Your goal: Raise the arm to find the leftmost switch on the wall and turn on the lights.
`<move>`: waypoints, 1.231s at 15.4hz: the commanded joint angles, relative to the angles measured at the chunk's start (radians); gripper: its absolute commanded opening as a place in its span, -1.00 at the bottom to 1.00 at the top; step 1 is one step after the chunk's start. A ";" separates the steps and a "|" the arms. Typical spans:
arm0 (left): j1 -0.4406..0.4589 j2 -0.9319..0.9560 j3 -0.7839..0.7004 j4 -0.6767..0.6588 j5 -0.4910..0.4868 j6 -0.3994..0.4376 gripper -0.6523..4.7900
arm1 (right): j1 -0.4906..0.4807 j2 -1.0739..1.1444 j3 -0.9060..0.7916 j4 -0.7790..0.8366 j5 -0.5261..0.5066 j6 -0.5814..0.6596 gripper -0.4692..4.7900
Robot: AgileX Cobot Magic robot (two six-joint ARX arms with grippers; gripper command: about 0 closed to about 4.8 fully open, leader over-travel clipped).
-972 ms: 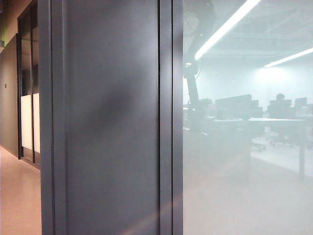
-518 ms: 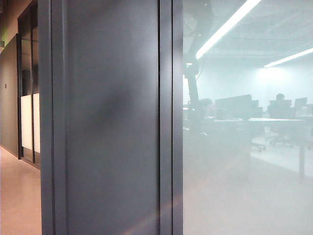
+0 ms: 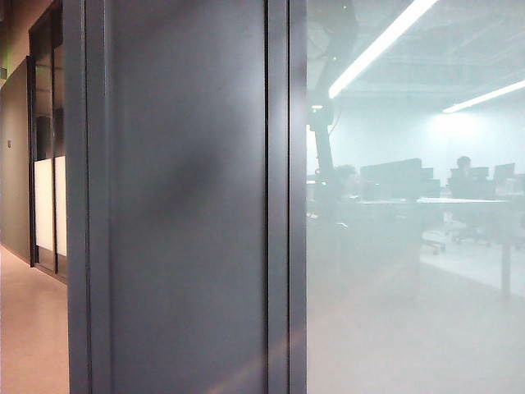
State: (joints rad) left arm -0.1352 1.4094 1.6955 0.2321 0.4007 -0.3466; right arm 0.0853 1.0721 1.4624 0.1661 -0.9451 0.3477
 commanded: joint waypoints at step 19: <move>-0.001 0.008 0.006 0.030 -0.016 -0.005 -0.78 | 0.000 0.008 0.003 -0.013 0.003 0.000 -0.82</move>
State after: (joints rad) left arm -0.1375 1.4410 1.6970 0.2638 0.3790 -0.3527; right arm 0.0849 1.0813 1.4624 0.1471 -0.9436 0.3470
